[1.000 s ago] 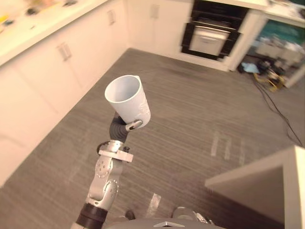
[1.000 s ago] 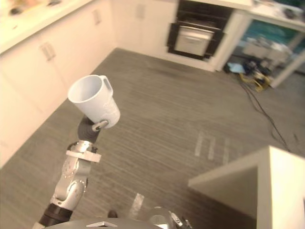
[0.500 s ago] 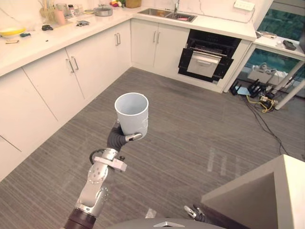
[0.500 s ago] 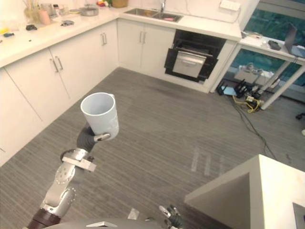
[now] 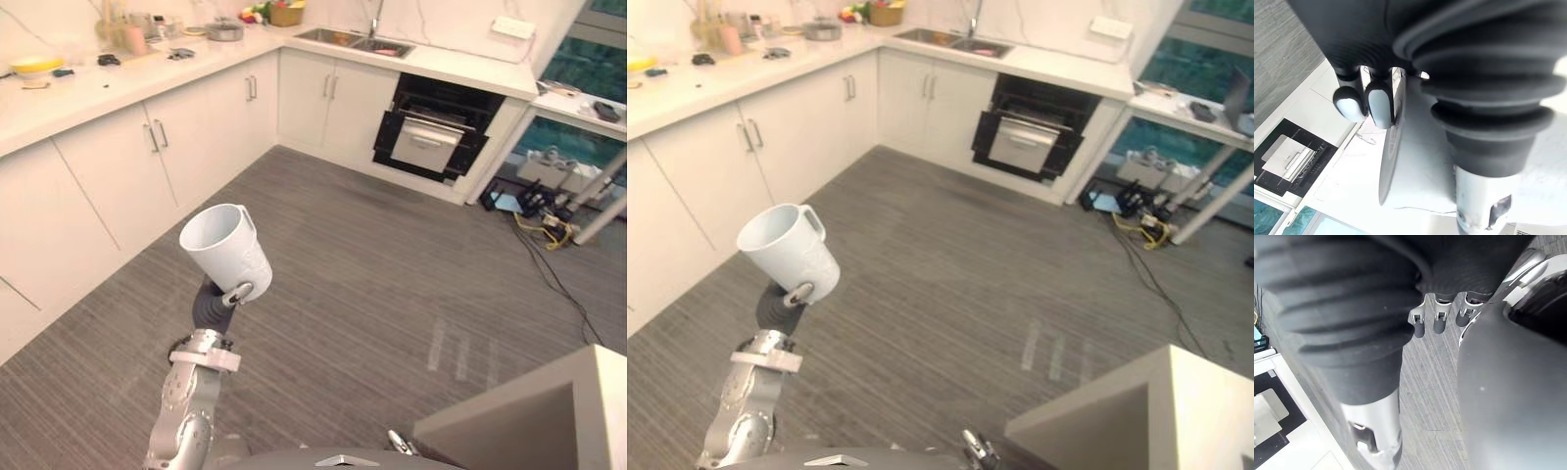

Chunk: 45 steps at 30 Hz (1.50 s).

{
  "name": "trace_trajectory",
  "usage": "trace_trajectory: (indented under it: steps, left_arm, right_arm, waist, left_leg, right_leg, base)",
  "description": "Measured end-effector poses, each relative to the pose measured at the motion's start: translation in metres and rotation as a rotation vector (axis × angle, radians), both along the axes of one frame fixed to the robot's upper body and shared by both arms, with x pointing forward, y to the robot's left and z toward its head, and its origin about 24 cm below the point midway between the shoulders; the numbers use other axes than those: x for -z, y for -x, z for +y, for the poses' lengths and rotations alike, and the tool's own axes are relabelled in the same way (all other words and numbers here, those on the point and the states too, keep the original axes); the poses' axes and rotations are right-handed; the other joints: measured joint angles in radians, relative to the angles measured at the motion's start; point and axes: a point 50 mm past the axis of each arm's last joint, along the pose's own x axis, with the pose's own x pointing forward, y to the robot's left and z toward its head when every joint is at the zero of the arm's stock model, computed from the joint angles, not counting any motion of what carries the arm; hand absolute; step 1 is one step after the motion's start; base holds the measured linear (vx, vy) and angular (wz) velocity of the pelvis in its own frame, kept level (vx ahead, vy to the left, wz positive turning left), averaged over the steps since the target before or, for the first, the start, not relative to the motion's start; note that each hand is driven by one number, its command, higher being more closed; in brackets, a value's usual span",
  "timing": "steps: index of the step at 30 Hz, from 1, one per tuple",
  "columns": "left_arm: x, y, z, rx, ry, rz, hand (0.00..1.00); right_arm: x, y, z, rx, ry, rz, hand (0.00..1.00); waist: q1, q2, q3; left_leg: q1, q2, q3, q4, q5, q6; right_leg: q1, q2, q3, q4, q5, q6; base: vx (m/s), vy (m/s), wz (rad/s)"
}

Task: Walk over to the sink, pick up the cup, carry it to the dishwasher, place the cup inside the dishwasher, then close the dishwasher door

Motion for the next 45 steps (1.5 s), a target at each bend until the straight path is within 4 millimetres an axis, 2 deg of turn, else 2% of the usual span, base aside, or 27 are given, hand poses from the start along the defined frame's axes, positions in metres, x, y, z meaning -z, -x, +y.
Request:
trace_trajectory:
  steps: [1, 3, 5, 6, 7, 8, 9, 10, 12, 14, 15, 16, 18, 21, 23, 25, 27, 28, 29, 31, 33, 36, 38, 40, 42, 43, 45]
  left_arm:
    - [-0.001, 0.0, 0.0, 0.013, -0.001, -0.015, 1.0]
    - [-0.001, -0.001, 0.0, 0.016, -0.002, -0.018, 1.0]
    - [0.001, 0.001, 0.002, -0.007, 0.014, -0.01, 1.0]
    - [0.003, 0.001, 0.002, -0.014, 0.018, -0.004, 1.0]
    - [0.004, 0.001, 0.005, -0.04, 0.025, 0.002, 1.0]
    - [0.003, 0.002, 0.011, -0.069, 0.011, -0.011, 1.0]
    - [0.003, 0.003, 0.013, -0.072, 0.001, -0.011, 1.0]
    - [0.003, 0.002, 0.013, -0.063, -0.014, -0.018, 1.0]
    - [0.011, 0.001, 0.014, -0.022, -0.05, 0.026, 1.0]
    - [0.007, -0.005, 0.011, 0.01, -0.052, 0.007, 1.0]
    - [0.003, -0.01, 0.009, 0.028, -0.052, -0.012, 1.0]
    - [-0.001, -0.013, 0.01, 0.047, -0.067, -0.021, 1.0]
    - [-0.004, -0.011, 0.007, 0.074, -0.078, -0.027, 1.0]
    - [-0.012, -0.01, -0.005, 0.108, -0.062, -0.057, 1.0]
    - [-0.019, -0.014, -0.023, 0.177, -0.06, -0.094, 1.0]
    - [-0.026, -0.019, -0.034, 0.219, -0.04, -0.126, 1.0]
    - [-0.033, -0.024, -0.04, 0.247, -0.027, -0.159, 1.0]
    - [-0.035, -0.023, -0.039, 0.25, -0.025, -0.174, 1.0]
    - [-0.034, -0.023, -0.036, 0.239, -0.02, -0.169, 1.0]
    - [-0.025, -0.019, -0.038, 0.221, 0.014, -0.127, 1.0]
    - [-0.025, -0.018, -0.041, 0.232, 0.018, -0.125, 1.0]
    - [-0.023, -0.015, -0.049, 0.225, 0.061, -0.11, 1.0]
    - [-0.019, -0.011, -0.05, 0.209, 0.082, -0.084, 1.0]
    - [-0.013, -0.008, -0.043, 0.204, 0.044, -0.062, 1.0]
    - [-0.009, -0.005, -0.033, 0.182, 0.019, -0.05, 1.0]
    - [-0.005, -0.001, -0.028, 0.167, 0.01, -0.027, 1.0]
    - [0.002, 0.006, -0.026, 0.156, 0.012, 0.006, 1.0]
  right_arm:
    - [-0.001, -0.004, -0.005, 0.001, 0.011, -0.01, 0.0]
    - [-0.002, -0.009, -0.009, 0.014, 0.02, -0.023, 0.0]
    - [-0.004, -0.007, -0.016, 0.039, 0.039, -0.024, 0.0]
    - [-0.003, -0.003, -0.015, 0.046, 0.039, -0.015, 0.0]
    - [-0.003, -0.006, -0.014, 0.044, 0.046, -0.034, 0.0]
    - [-0.003, -0.01, -0.012, 0.039, 0.044, -0.044, 0.0]
    - [-0.002, -0.009, -0.01, 0.046, 0.04, -0.042, 0.0]
    - [-0.002, -0.01, -0.011, 0.048, 0.044, -0.036, 0.0]
    - [0.003, 0.006, -0.001, 0.063, 0.01, 0.017, 0.0]
    - [0.005, 0.016, 0.001, 0.106, 0.006, 0.038, 0.0]
    - [0.004, 0.017, -0.001, 0.124, 0.016, 0.033, 0.0]
    - [0.004, 0.017, 0.0, 0.142, 0.016, 0.026, 0.0]
    - [0.005, 0.018, 0.005, 0.142, 0.004, 0.031, 0.0]
    - [0.003, 0.008, 0.01, 0.144, 0.006, -0.022, 0.0]
    - [0.002, 0.008, 0.014, 0.152, 0.004, -0.036, 0.0]
    - [0.0, 0.012, 0.014, 0.2, 0.011, -0.057, 0.0]
    - [-0.002, 0.018, 0.011, 0.219, 0.027, -0.06, 0.0]
    - [-0.002, 0.02, 0.016, 0.192, 0.018, -0.059, 0.0]
    - [-0.001, 0.029, 0.02, 0.181, 0.007, -0.034, 0.0]
    - [-0.004, 0.017, 0.006, 0.135, 0.036, -0.065, 0.0]
    - [-0.008, 0.004, -0.001, 0.101, 0.046, -0.092, 0.0]
    - [-0.012, 0.0, -0.01, 0.097, 0.07, -0.096, 0.0]
    - [-0.012, 0.0, -0.01, 0.093, 0.082, -0.101, 0.0]
    - [-0.014, -0.002, -0.012, 0.104, 0.105, -0.121, 0.0]
    - [-0.016, -0.015, -0.013, 0.116, 0.123, -0.147, 0.0]
    - [-0.017, -0.022, -0.015, 0.137, 0.132, -0.155, 0.0]
    - [-0.018, -0.029, -0.015, 0.173, 0.136, -0.166, 0.0]
  waist:
    - [-0.002, 0.006, 0.009]
    - [-0.006, 0.022, 0.023]
    - [0.001, 0.021, 0.029]
    - [0.0, 0.026, 0.028]
    - [-0.001, 0.044, 0.051]
    - [0.033, 0.038, 0.065]
    - [0.046, 0.036, 0.059]
    - [0.053, 0.026, 0.06]
    - [0.039, -0.032, 0.03]
    - [0.037, -0.032, 0.016]
    - [0.04, -0.041, 0.006]
    - [0.045, -0.048, 0.016]
    - [0.045, -0.059, 0.016]
    - [0.024, -0.046, 0.016]
    - [0.012, -0.031, 0.021]
    - [-0.013, -0.001, 0.023]
    - [-0.037, 0.023, 0.024]
    - [-0.04, 0.009, 0.017]
    - [-0.044, -0.017, 0.002]
    - [-0.042, 0.047, -0.014]
    - [-0.042, 0.066, -0.013]
    - [-0.039, 0.107, 0.001]
    - [-0.029, 0.106, 0.009]
    - [0.012, 0.077, 0.009]
    - [0.036, 0.056, 0.013]
    - [0.043, 0.041, 0.013]
    - [0.063, 0.023, 0.007]
  left_leg:
    - [-0.008, -0.012, 0.002, -0.076, -0.052, 0.01]
    - [-0.012, -0.051, -0.001, -0.249, -0.048, 0.021]
    - [0.036, -0.143, -0.031, -0.526, 0.141, 0.067]
    - [0.065, -0.153, -0.014, -0.533, 0.128, 0.07]
    - [0.049, -0.115, -0.021, -0.428, 0.078, 0.023]
    - [-0.058, -0.095, -0.068, -0.222, 0.041, -0.002]
    - [-0.077, -0.105, -0.118, -0.231, 0.019, 0.011]
    - [-0.077, -0.114, -0.142, -0.304, 0.019, 0.077]
    - [-0.041, -0.189, -0.122, -0.321, -0.018, 0.094]
    - [-0.027, -0.202, -0.109, -0.309, -0.053, 0.123]
    - [0.0, -0.205, -0.099, -0.318, -0.076, 0.147]
    - [0.058, -0.23, -0.086, -0.359, -0.088, 0.152]
    - [0.178, -0.256, -0.076, -0.453, -0.09, 0.167]
    - [0.304, -0.251, -0.095, -0.575, -0.082, 0.179]
    - [0.4, -0.239, -0.136, -0.656, -0.079, 0.164]
    - [0.449, -0.202, -0.197, -0.671, -0.102, 0.146]
    - [0.48, -0.157, -0.25, -0.648, -0.142, 0.1]
    - [0.505, -0.142, -0.252, -0.614, -0.173, 0.066]
    - [0.535, -0.131, -0.247, -0.574, -0.21, 0.046]
    - [0.543, -0.062, -0.237, -0.495, -0.205, 0.04]
    - [0.507, -0.041, -0.23, -0.361, -0.118, 0.055]
    - [0.298, 0.045, -0.221, 0.073, 0.147, -0.016]
    - [0.169, 0.062, -0.187, 0.214, 0.073, 0.007]
    - [0.051, 0.027, -0.107, 0.068, -0.022, 0.046]
    - [0.024, -0.021, -0.077, -0.243, -0.045, 0.056]
    - [0.025, -0.074, -0.113, -0.47, -0.001, 0.046]
    - [0.036, -0.127, -0.163, -0.618, 0.153, 0.037]
  right_leg:
    - [0.021, -0.01, 0.0, -0.006, -0.008, 0.011]
    - [0.03, -0.041, 0.007, -0.006, -0.022, 0.035]
    - [0.069, -0.104, 0.034, -0.034, -0.05, 0.087]
    - [0.099, -0.099, 0.05, -0.046, -0.054, 0.089]
    - [0.112, -0.04, 0.056, -0.03, -0.032, 0.065]
    - [0.123, -0.027, 0.055, -0.034, -0.023, 0.012]
    - [0.13, -0.033, 0.083, -0.047, -0.042, 0.025]
    - [0.146, -0.036, 0.101, -0.059, -0.093, 0.064]
    - [0.149, -0.104, 0.105, -0.003, -0.127, 0.072]
    - [0.06, -0.123, 0.132, 0.203, -0.128, 0.121]
    - [-0.008, -0.128, 0.159, 0.388, -0.098, 0.228]
    - [-0.077, -0.14, 0.171, 0.583, -0.002, 0.25]
    - [-0.154, -0.139, 0.201, 0.774, 0.175, 0.24]
    - [-0.322, -0.076, 0.139, 0.944, 0.04, 0.156]
    - [-0.433, -0.083, -0.002, 0.807, -0.059, 0.067]
    - [-0.468, -0.072, -0.038, 0.553, -0.061, 0.027]
    - [-0.465, -0.031, 0.034, 0.282, 0.031, 0.021]
    - [-0.464, -0.028, 0.077, 0.185, 0.128, 0.014]
    - [-0.463, -0.029, 0.101, 0.193, 0.282, 0.019]
    - [-0.474, 0.015, 0.05, 0.311, 0.171, 0.005]
    - [-0.465, 0.044, 0.042, 0.372, 0.085, -0.01]
    - [-0.333, 0.123, 0.04, 0.298, 0.014, -0.049]
    - [-0.211, 0.146, 0.041, 0.196, 0.017, -0.084]
    - [-0.075, 0.141, 0.076, 0.063, 0.024, -0.092]
    - [-0.019, 0.125, 0.125, 0.008, 0.027, -0.085]
    - [0.011, 0.107, 0.162, -0.017, 0.018, -0.069]
    - [0.05, 0.078, 0.225, -0.039, -0.016, -0.04]
  base:
    - [0.21, 0.067, 0.03]
    - [0.23, 0.156, -0.06]
    - [0.26, 0.237, -0.21]
    - [0.31, 0.121, -0.17]
    - [0.33, 0.068, -0.43]
    - [0.31, 0.041, -0.58]
    - [0.24, 0.098, -0.75]
    - [0.2, 0.147, -0.34]
    - [0.32, 0.143, 0.03]
    - [0.36, 0.143, 0.05]
    - [0.36, 0.15, -0.14]
    - [0.36, 0.122, -0.23]
    - [0.39, 0.081, -0.25]
    - [0.42, 0.006, 0.05]
    - [0.48, -0.07, 0.51]
    - [0.52, -0.125, 1.0]
    - [0.54, -0.196, 1.15]
    - [0.73, -0.372, 0.83]
    - [0.62, -0.33, 0.64]
    - [0.65, -0.346, 0.04]
    - [0.61, -0.341, -0.2]
    - [0.48, -0.192, -0.11]
    - [0.47, -0.139, -0.16]
    - [0.51, -0.112, -0.43]
    - [0.47, -0.003, -0.72]
    - [0.38, 0.081, -0.67]
    - [0.51, 0.195, -0.95]
